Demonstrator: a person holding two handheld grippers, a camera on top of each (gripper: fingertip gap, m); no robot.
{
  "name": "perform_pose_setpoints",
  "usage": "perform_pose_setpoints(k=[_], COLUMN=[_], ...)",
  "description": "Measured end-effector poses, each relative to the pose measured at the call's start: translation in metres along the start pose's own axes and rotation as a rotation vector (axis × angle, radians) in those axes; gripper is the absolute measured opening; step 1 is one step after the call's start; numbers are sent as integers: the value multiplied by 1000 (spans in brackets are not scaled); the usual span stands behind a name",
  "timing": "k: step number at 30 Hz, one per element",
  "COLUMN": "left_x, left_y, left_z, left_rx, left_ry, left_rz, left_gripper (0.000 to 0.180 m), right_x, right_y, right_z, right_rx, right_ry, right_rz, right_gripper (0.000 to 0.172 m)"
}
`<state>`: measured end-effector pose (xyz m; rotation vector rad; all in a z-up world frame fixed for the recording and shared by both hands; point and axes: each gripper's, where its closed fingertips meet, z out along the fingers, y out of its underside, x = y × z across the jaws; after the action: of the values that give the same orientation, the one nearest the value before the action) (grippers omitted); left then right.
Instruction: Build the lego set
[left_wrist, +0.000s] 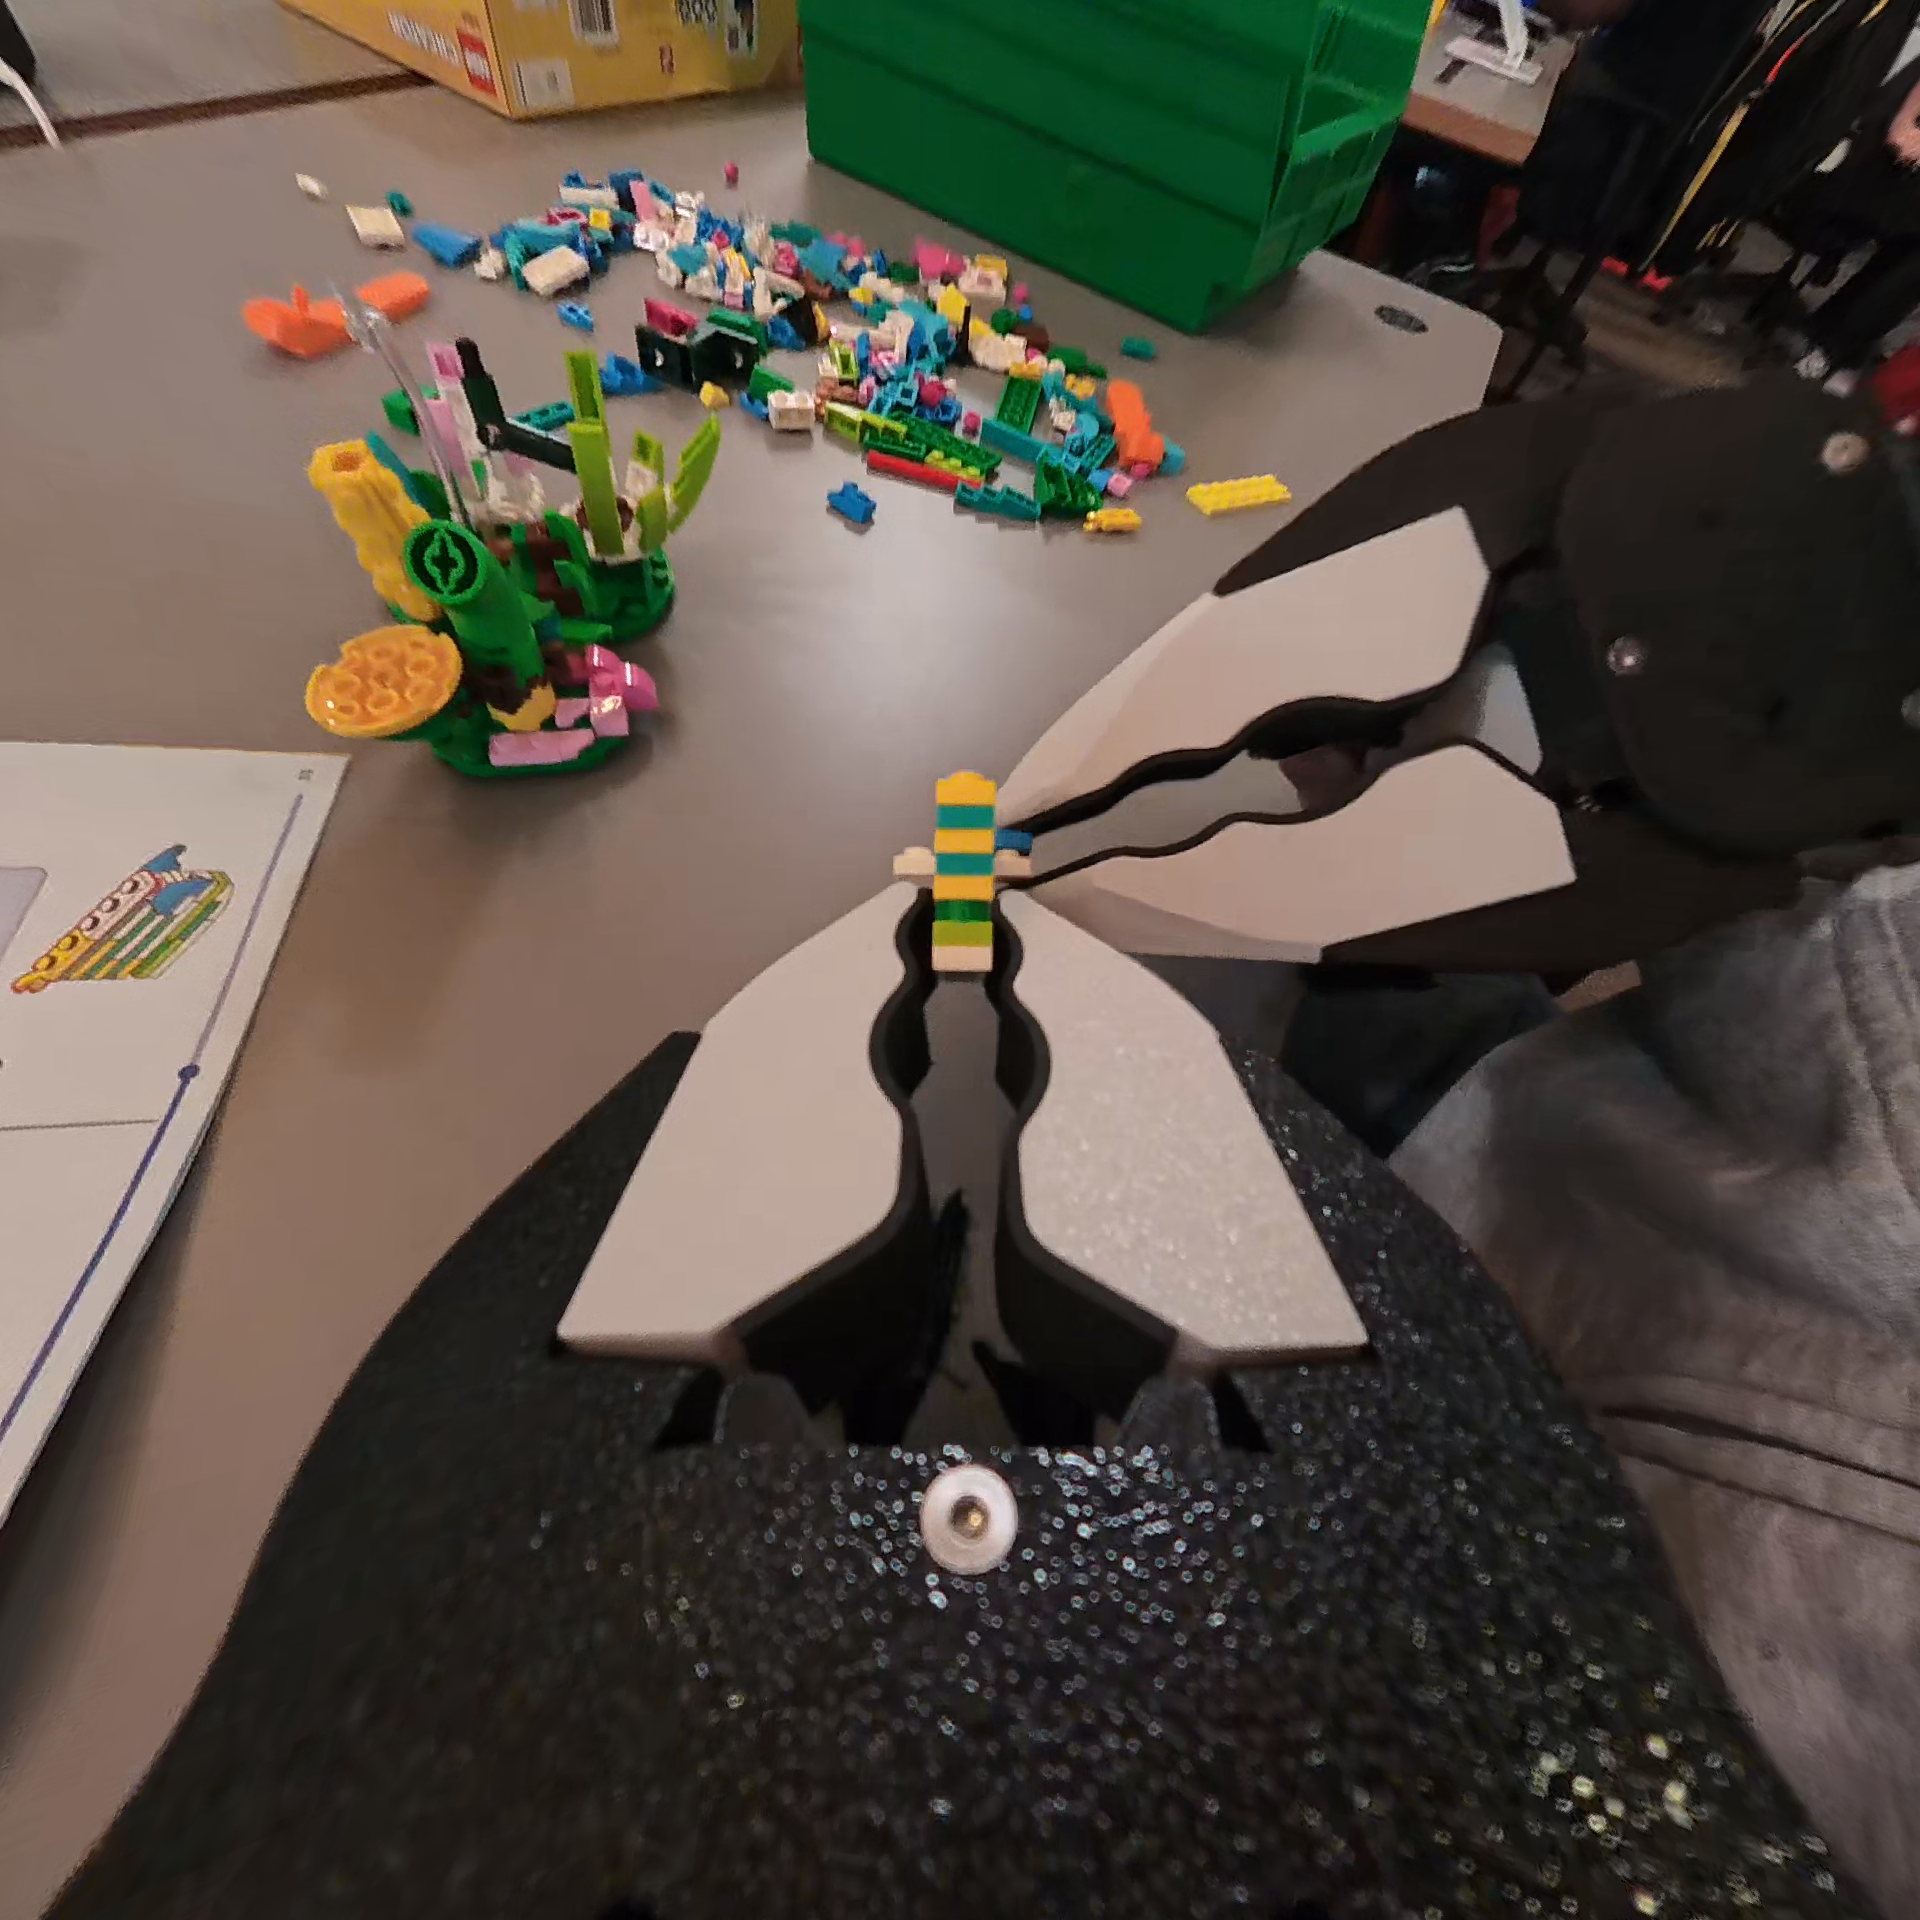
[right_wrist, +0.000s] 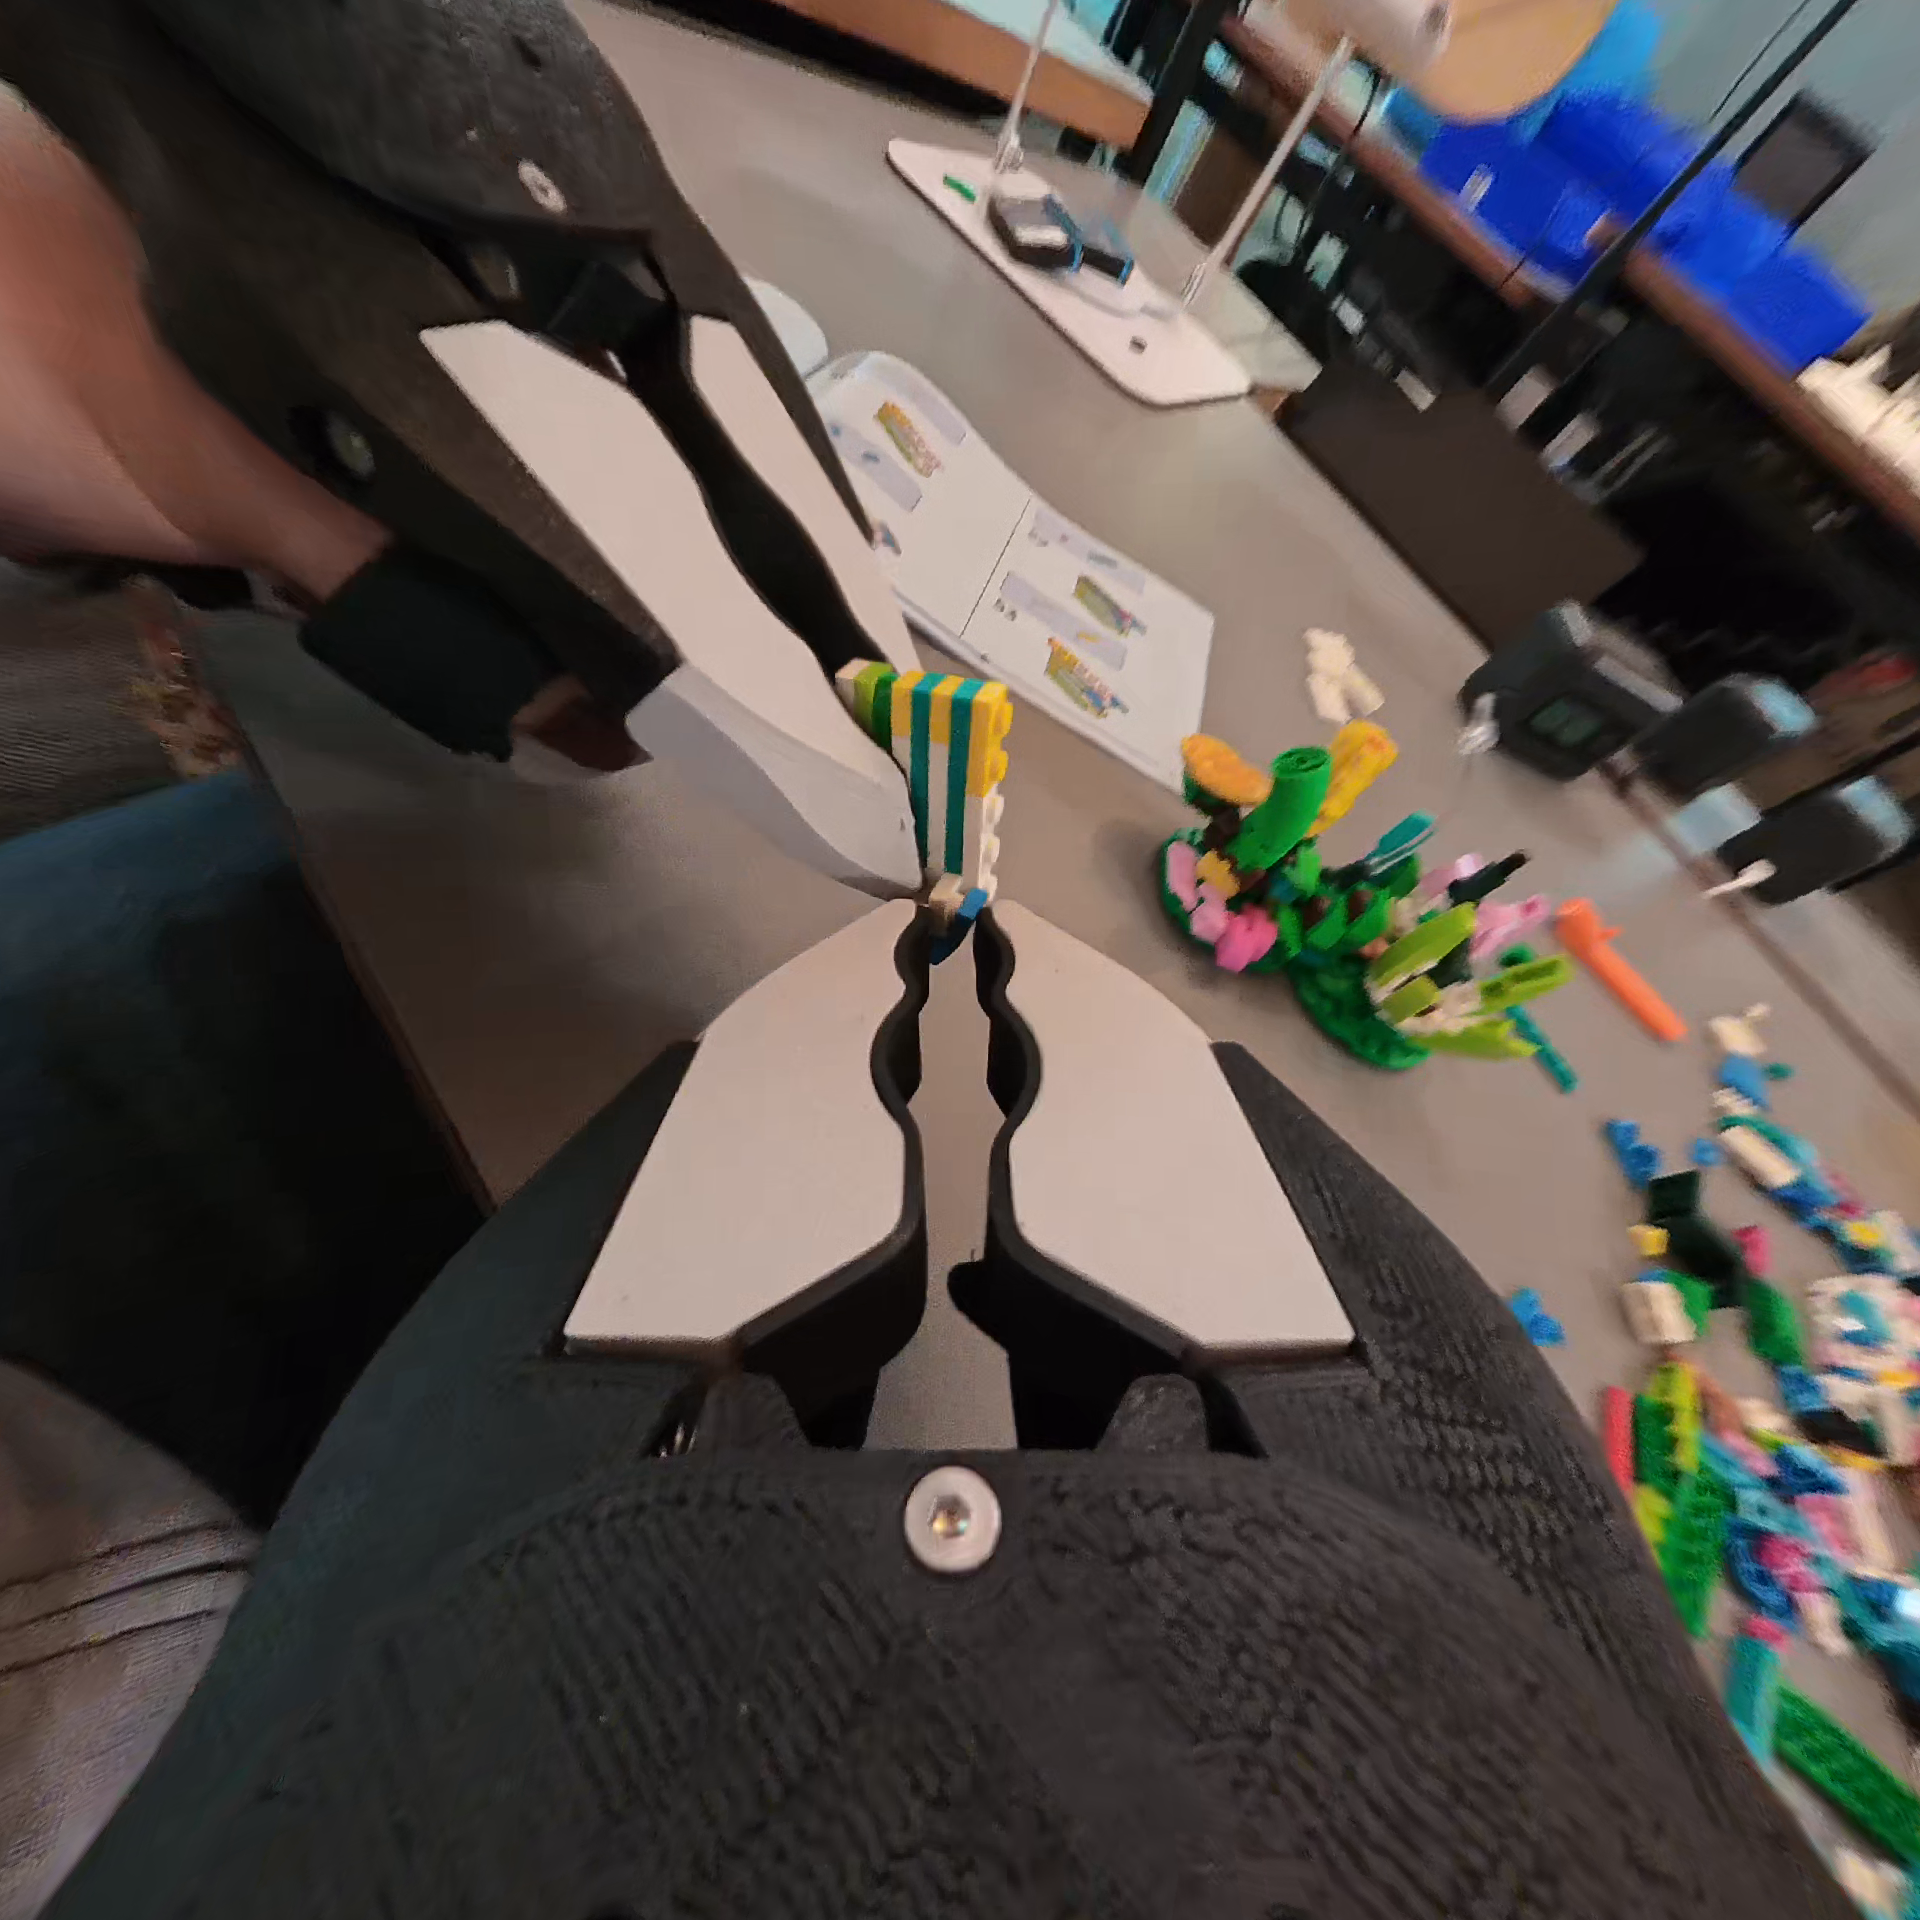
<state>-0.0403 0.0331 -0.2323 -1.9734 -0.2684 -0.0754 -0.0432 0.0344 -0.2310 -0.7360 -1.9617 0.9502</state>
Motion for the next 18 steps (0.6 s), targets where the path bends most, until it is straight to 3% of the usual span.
perform_pose_setpoints(k=[8,18], left_x=[6,3], left_y=[-8,-8], left_z=[-5,-3], left_rx=[66,77], left_ry=[73,20], left_rz=[-66,11], left_gripper=[9,9], right_x=[5,6], right_y=[-14,-12], right_z=[-9,-7], right_rx=[129,63], right_ry=[124,136], right_rz=[-251,-282], right_gripper=[6,7])
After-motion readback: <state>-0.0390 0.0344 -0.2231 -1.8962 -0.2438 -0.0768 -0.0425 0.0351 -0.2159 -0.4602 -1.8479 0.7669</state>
